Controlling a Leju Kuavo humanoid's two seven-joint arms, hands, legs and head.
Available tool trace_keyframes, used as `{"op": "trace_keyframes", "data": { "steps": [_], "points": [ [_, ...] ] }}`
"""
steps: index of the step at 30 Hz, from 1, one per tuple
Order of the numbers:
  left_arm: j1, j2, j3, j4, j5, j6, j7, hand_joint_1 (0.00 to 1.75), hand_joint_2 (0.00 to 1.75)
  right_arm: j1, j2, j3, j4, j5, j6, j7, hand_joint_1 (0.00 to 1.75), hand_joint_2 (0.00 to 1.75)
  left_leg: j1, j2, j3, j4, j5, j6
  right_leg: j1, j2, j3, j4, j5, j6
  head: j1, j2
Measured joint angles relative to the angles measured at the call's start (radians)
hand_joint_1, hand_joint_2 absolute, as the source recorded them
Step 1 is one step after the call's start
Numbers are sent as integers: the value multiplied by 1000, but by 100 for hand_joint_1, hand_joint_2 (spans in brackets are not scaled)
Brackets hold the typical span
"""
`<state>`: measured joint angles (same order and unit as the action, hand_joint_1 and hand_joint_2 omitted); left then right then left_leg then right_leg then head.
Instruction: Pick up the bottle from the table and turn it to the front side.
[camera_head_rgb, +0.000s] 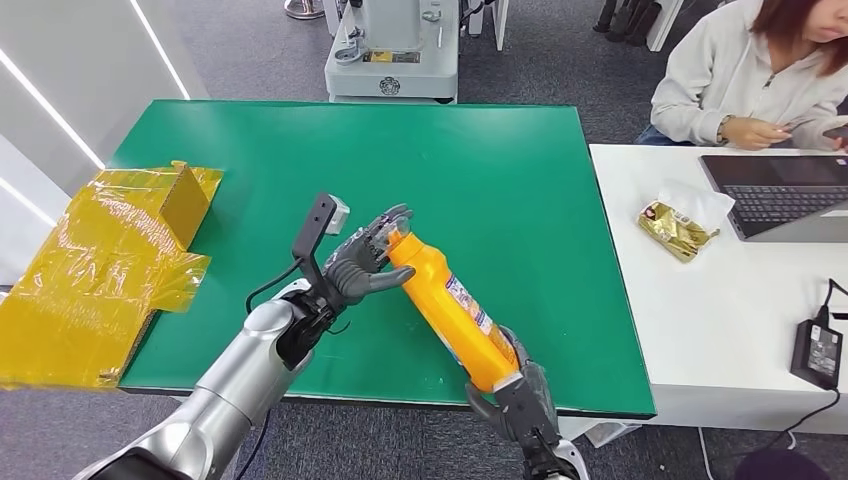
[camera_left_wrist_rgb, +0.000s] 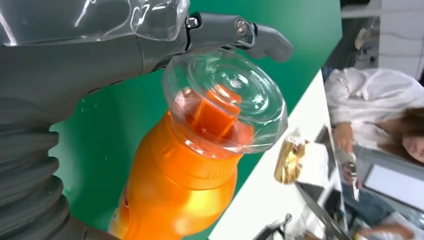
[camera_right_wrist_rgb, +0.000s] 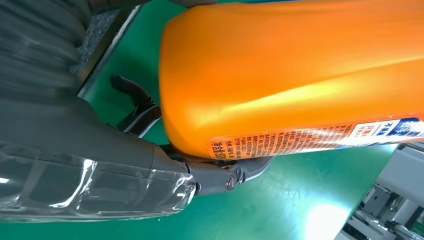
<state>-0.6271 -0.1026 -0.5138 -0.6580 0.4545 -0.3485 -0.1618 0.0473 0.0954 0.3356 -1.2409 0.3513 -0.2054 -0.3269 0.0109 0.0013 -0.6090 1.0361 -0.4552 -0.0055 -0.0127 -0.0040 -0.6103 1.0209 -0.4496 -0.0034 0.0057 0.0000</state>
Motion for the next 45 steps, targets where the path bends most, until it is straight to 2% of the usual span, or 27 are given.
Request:
{"op": "trace_keyframes", "data": {
  "steps": [9, 16, 22, 30, 31, 34, 35, 45],
  "points": [
    [-25, 1, 8, 0, 181, -111, 88, 0, 175, 3, 0, -6, -3, 2, 2, -6, 175, 175, 0, 0, 0, 0, 0, 0, 0, 0, 0, 0, 0, 0, 0, 0],
    [-26, -20, -9, -16, 197, -50, 92, 0, 175, 1, 1, -4, -28, 3, -15, -29, 175, 175, 0, 0, 0, 0, 0, 0, 0, 0, 0, 0, 0, 0, 0, 0],
    [-26, -34, -46, 1, 153, 14, 37, 0, 175, -2, 1, -4, -31, 1, -32, -36, 175, 175, 0, 0, 0, 0, 0, 0, 0, 0, 0, 0, 0, 0, 0, 0],
    [-28, -54, -62, 50, 172, 3, 36, 3, 175, -5, 1, -4, -31, -3, -37, -32, 175, 175, 0, 0, 0, 0, 0, 0, 0, 0, 0, 0, 0, 0, 0, 0],
    [-28, -56, -62, 53, 176, -2, 37, 38, 175, -6, 1, -4, -31, -3, -36, -32, 175, 175, 0, 0, 0, 0, 0, 0, 0, 0, 0, 0, 0, 0, 0, 0],
    [-29, -58, -67, 55, 187, -13, 46, 167, 175, -9, 3, -4, -30, -3, -34, -31, 175, 175, 0, 0, 0, 0, 0, 0, 0, 0, 0, 0, 0, 0, 0, 0],
    [-30, -58, -70, 55, 190, -14, 49, 175, 175, -9, 3, -4, -29, -3, -34, -30, 175, 175, 0, 0, 0, 0, 0, 0, 0, 0, 0, 0, 0, 0, 0, 0],
    [-42, -57, -86, 43, 211, 4, 53, 175, 175, -11, 4, -3, -29, -2, -34, -31, 175, 175, 0, 0, 1, 0, 0, 0, 0, 0, 0, 0, 0, 0, 0, 0]
  ]
}}
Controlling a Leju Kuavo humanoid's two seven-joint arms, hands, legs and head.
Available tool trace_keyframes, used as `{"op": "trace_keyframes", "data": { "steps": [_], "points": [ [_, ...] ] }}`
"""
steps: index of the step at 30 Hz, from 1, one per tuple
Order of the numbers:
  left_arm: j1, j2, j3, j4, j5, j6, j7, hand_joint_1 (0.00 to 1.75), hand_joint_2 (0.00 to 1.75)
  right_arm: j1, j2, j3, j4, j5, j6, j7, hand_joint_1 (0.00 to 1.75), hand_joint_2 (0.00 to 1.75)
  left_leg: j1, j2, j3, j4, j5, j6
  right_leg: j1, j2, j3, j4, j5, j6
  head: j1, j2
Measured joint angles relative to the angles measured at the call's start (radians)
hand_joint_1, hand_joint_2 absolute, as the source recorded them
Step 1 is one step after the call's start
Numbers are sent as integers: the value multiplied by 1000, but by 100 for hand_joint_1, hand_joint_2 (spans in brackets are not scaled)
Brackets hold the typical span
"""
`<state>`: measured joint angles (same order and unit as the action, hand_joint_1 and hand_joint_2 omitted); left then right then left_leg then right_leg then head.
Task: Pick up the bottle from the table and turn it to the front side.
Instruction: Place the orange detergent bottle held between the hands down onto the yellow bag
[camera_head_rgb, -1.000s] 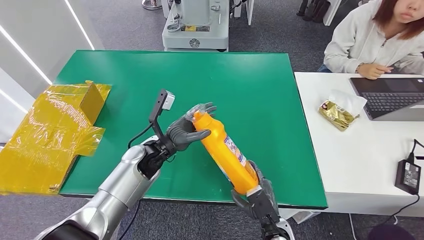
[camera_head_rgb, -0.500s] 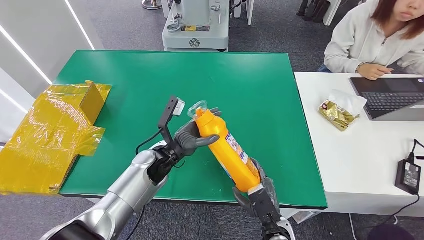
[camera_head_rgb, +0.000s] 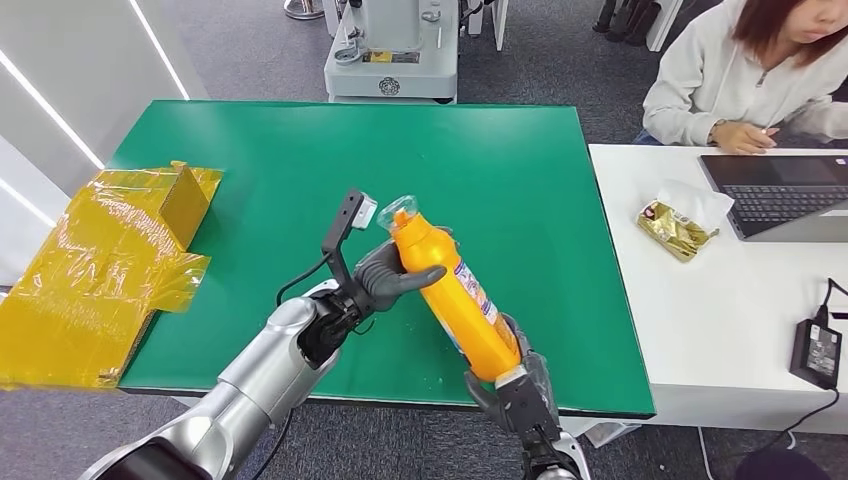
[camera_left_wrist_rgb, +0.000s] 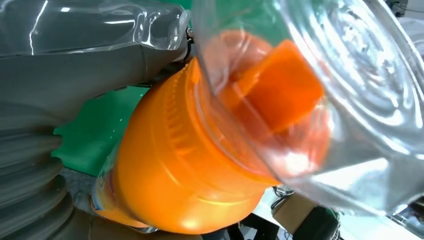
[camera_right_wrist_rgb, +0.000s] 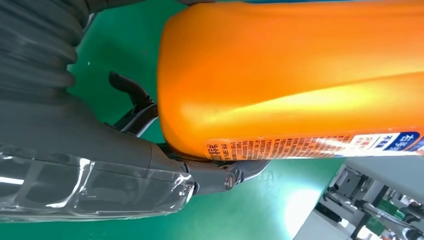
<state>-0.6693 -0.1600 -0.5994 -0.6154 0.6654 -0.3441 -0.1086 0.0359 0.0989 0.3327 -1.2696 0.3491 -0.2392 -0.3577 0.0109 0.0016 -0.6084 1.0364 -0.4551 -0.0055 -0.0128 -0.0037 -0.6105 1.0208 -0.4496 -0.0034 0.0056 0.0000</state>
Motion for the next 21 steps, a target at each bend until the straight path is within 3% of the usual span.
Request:
{"op": "trace_keyframes", "data": {
  "steps": [6, 10, 17, 21],
  "points": [
    [0, 5, 0, -19, 3, 37, -16, 175, 175, -9, 0, 7, 0, 0, -2, -6, 169, 175, 0, 0, 0, 0, 0, 0, 0, 0, 0, 0, 0, 0, 0, 0],
    [0, 11, 0, -31, 0, 44, -31, 175, 175, -14, 0, 9, 0, -4, -3, -10, 0, 175, 0, 0, 0, 0, 0, 0, 0, 0, 0, 0, 0, 0, 0, 0],
    [-33, 61, 0, -33, -53, 48, -105, 175, 175, -10, 0, 8, -6, -19, 10, -18, 0, 175, 0, 1, 0, 0, 0, 0, 0, 0, 0, 1, 0, 0, 0, 0],
    [-78, 114, 0, -26, -263, 183, -198, 175, 175, -7, 0, 8, -24, -20, 18, -18, 0, 175, 0, 1, 0, 0, 1, -1, 0, 1, -1, 2, 0, 0, 0, 0]
  ]
}}
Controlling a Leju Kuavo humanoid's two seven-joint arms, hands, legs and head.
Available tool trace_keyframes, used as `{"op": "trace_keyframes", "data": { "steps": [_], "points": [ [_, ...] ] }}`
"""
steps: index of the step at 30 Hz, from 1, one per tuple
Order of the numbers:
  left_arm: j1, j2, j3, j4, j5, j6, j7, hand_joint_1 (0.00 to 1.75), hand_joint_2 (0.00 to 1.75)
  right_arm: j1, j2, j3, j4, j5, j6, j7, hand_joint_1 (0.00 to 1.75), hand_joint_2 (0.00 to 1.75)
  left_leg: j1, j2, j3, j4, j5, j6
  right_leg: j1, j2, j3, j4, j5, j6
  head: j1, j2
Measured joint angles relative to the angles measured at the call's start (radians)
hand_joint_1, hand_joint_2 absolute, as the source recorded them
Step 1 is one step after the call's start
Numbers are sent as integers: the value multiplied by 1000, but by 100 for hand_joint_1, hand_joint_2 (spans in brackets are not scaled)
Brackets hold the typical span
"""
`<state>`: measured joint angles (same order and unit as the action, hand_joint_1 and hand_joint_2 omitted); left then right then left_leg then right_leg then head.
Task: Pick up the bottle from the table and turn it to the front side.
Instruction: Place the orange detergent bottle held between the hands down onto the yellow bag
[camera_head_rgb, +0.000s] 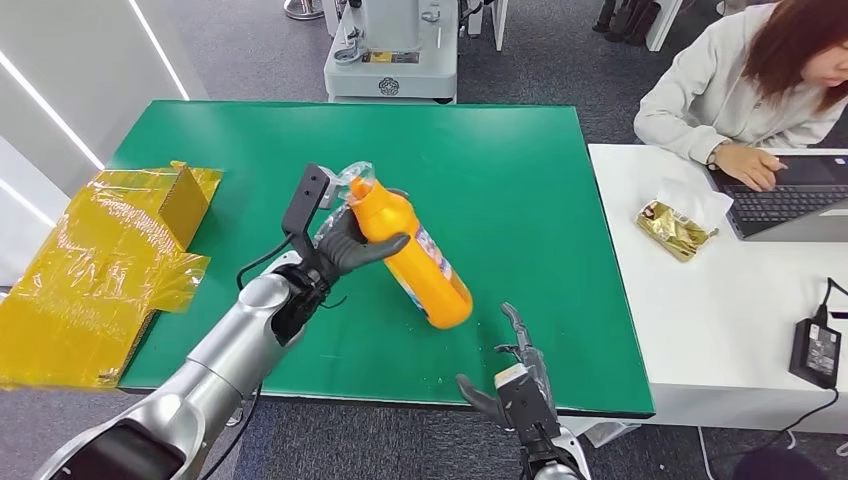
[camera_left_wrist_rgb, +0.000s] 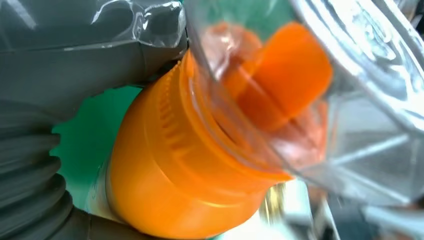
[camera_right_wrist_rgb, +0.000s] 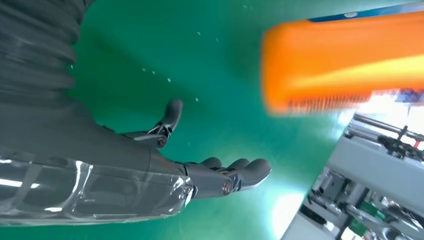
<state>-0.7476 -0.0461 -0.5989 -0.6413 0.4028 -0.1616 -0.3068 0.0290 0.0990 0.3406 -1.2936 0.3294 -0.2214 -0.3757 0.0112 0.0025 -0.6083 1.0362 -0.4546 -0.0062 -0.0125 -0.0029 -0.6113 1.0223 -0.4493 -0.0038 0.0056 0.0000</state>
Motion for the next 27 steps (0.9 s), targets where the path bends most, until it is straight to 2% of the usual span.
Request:
{"op": "trace_keyframes", "data": {
  "steps": [3, 7, 12, 15, 17, 19, 21, 24, 27],
  "points": [
    [-44, 45, 7, 2, -167, 114, -29, 175, 175, 6, 0, -2, -19, -2, 6, 8, 0, 175, 0, 0, 0, 0, 0, 0, 0, 0, -1, 0, 0, 0, 0, 0],
    [-84, 103, 39, 2, -414, 177, -46, 175, 175, 12, 0, -4, -40, -11, 18, 9, 0, 175, 0, 1, 0, 0, 1, -1, 0, 1, -1, 1, 0, 0, 0, 0],
    [-101, 153, 69, 2, -754, 331, -52, 175, 175, 27, 0, -6, -66, -2, 20, 5, 0, 175, 0, 0, -1, 0, 0, -1, 0, 1, -1, 0, 0, 0, 0, 0],
    [-109, 176, 85, 2, -884, 393, -39, 175, 175, 31, 0, -7, -80, 5, 23, 4, 0, 175, 0, 1, -1, 0, 0, -1, 0, 1, -2, 0, 0, 0, 0, 0],
    [-115, 192, 85, 8, -1021, 475, 7, 175, 175, 32, 0, -8, -86, 4, 26, 3, 0, 175, 0, 1, -1, 0, 0, -1, 0, 1, -2, 0, 0, 0, 0, 0],
    [-124, 218, 69, 25, -1226, 589, 86, 175, 175, 32, -1, -8, -89, 1, 29, 0, 0, 175, 0, 2, -1, 0, 0, -1, 0, 2, -2, 0, 0, 0, 0, 0],
    [-131, 250, 49, 49, -1401, 661, 166, 175, 175, 33, -2, -10, -95, -7, 29, -3, 0, 175, 0, 3, -1, 0, 0, -1, 0, 3, -2, 1, 0, 0, 0, 0],
    [-119, 290, 25, 86, -1586, 690, 267, 175, 175, 37, -4, -14, -112, -15, 29, -9, 0, 175, 0, 3, 0, 0, 0, -1, 0, 4, -2, 1, 0, 0, 0, 0],
    [-88, 316, 7, 117, -1675, 696, 323, 175, 175, 44, -7, -19, -129, -16, 28, -12, 0, 175, 0, 3, -1, 0, 0, -1, 0, 3, -3, 1, 0, 0, 0, 0]
  ]
}}
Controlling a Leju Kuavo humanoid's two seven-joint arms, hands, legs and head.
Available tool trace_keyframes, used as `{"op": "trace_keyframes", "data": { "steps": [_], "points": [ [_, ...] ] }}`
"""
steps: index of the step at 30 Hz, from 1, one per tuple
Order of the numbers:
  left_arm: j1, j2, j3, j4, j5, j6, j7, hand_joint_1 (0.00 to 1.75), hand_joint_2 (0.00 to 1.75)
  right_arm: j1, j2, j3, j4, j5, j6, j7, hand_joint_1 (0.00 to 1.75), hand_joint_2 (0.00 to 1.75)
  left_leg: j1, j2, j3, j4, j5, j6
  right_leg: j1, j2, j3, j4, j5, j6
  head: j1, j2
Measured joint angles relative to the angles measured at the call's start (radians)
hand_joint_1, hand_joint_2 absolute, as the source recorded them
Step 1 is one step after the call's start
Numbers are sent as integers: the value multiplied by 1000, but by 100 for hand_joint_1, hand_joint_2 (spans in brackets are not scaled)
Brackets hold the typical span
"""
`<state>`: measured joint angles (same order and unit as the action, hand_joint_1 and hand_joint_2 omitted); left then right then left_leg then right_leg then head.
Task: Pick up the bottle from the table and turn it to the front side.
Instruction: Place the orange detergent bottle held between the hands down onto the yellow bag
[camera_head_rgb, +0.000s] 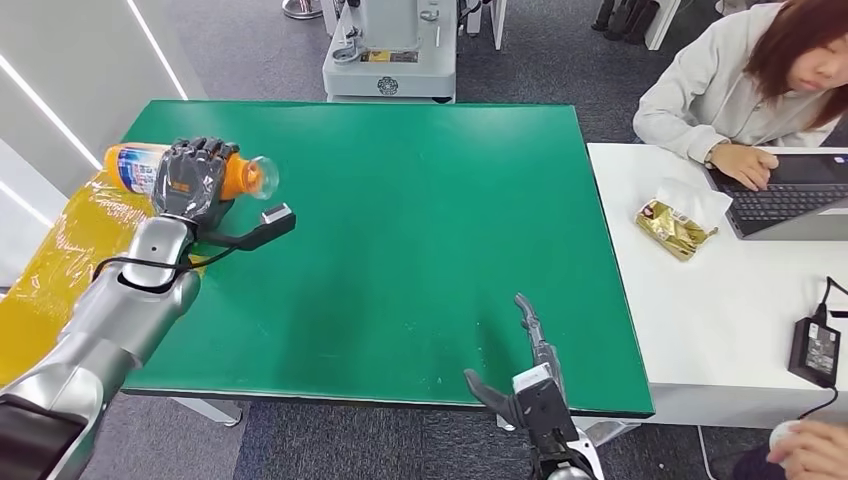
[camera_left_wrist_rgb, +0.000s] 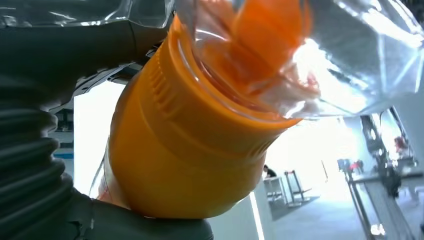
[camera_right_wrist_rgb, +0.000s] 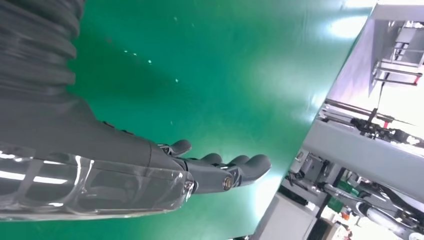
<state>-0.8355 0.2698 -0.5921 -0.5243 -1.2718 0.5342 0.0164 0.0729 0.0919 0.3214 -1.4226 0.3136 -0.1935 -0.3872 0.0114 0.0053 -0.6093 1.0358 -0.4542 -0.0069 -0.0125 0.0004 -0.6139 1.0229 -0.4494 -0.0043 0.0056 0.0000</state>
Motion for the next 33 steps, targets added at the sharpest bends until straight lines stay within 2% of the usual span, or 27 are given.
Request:
{"op": "trace_keyframes", "data": {
  "steps": [7, 20, 24, 29, 33],
  "points": [
    [58, 25, -27, 62, -239, -31, 191, 175, 175, 12, -5, -4, -11, -10, -19, -19, 0, 175, 0, 0, -1, 0, 0, 0, 0, 0, 0, -1, 0, 0, 0, 0],
    [187, 38, -28, 182, -240, -177, 191, 172, 175, 59, -28, -10, -51, -64, -71, -24, 0, 175, 0, 0, -1, 0, -1, -1, 0, 0, -1, -1, 0, 0, 0, 0],
    [194, 41, -21, 193, -236, -198, 157, 0, 175, 74, -33, -12, -68, -66, -76, -19, 0, 175, 0, 0, 0, 0, -1, -1, 0, 0, 0, -1, -1, 0, 0, 0],
    [186, 36, 4, 195, -216, -222, 115, 0, 175, 92, -41, -12, -91, -66, -87, -14, 0, 175, 0, 0, 1, 0, -1, -1, 0, 0, 0, -1, 0, 0, 0, 0],
    [185, 30, 38, 196, -180, -204, 89, 0, 175, 112, -49, -11, -109, -67, -99, -12, 0, 175, 0, 0, 1, 0, -1, -1, 0, 0, 1, -1, 0, 0, 0, 0]
  ]
}}
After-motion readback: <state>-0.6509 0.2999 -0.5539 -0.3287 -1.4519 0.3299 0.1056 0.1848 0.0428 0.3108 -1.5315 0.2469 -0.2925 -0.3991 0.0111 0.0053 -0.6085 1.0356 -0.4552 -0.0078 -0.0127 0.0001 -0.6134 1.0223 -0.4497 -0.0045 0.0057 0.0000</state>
